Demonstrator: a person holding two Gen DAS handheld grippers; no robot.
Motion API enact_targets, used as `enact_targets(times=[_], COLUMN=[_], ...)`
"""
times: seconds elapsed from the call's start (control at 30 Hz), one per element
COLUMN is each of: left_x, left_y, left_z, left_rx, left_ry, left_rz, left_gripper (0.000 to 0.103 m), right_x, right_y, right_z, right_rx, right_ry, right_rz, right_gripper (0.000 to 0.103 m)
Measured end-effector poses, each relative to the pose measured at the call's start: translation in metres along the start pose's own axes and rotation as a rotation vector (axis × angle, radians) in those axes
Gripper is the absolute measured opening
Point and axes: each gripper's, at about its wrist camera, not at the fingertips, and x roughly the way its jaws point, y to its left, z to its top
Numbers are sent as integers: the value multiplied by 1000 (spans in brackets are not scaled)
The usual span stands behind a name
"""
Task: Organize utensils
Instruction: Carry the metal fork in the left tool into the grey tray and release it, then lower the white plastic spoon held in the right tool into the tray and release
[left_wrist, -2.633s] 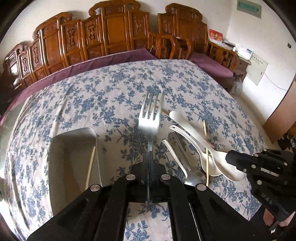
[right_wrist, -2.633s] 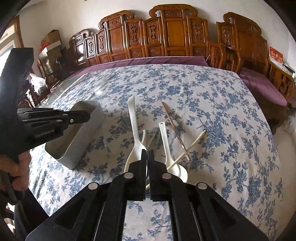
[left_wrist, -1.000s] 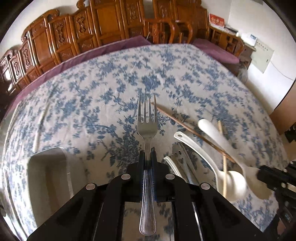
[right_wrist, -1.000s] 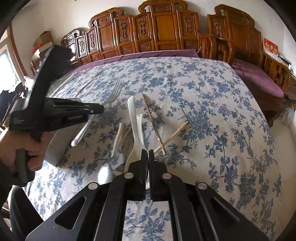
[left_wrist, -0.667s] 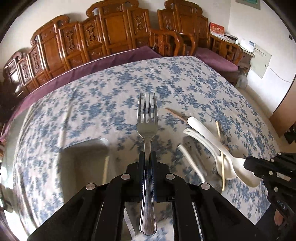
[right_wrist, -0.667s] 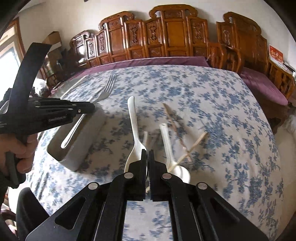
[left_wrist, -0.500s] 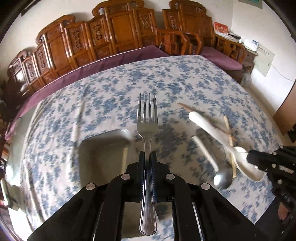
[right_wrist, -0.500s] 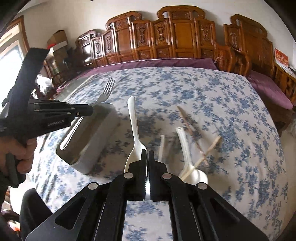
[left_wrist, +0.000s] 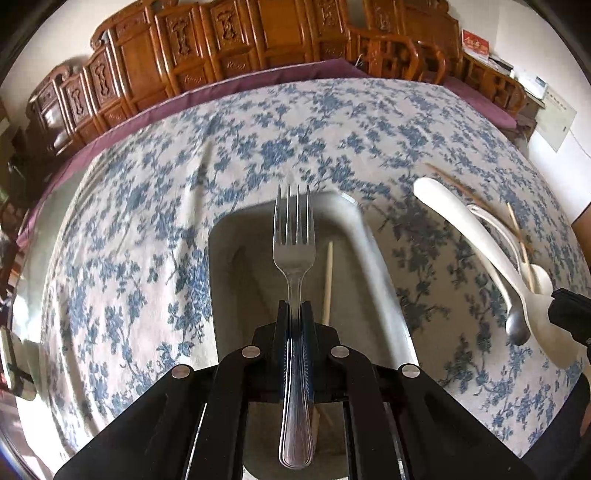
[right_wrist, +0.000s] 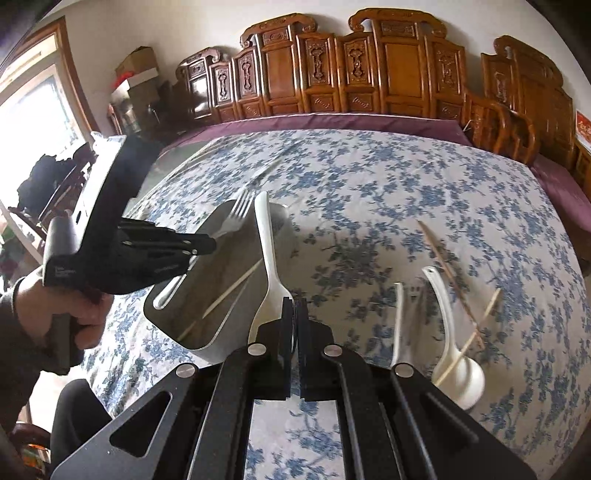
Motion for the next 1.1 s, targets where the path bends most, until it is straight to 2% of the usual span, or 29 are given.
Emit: enact_targets(times=[0.17, 0.2, 0.47, 0.53, 0.6, 0.73, 0.8, 0.93, 1.1], left_x=[14, 14, -14, -25, -38, -60, -69, -82, -89], left_y=[6, 10, 33, 37, 43, 55, 60, 74, 87], left_z=[-5, -6, -20, -26, -34, -47, -52, -63, -74], left_rx=[-10, -23, -63, -52, -49, -66, -74, -110, -162], left_ry=[38, 34, -28, -49, -72, -116, -135, -167, -191], left_rz=[-14, -16, -41, -31, -18, -12, -3, -16, -32], left_gripper=[7, 10, 13, 16, 24, 26, 31, 31, 31], right_x=[14, 17, 34, 37, 41, 56, 65, 81, 91], right_y=[11, 13, 30, 36, 43, 56, 60, 63, 75], right_z=[2, 2, 5, 5, 8, 13, 15, 20, 21], right_rx=[-13, -17, -35, -41, -41, -35, -22, 18, -4], right_ry=[20, 25, 46, 47, 47, 58, 69, 93, 107], right_rz=[6, 5, 4, 1, 1, -13, -16, -5, -8], right_gripper=[3, 3, 3, 3, 3, 3, 3, 3, 6])
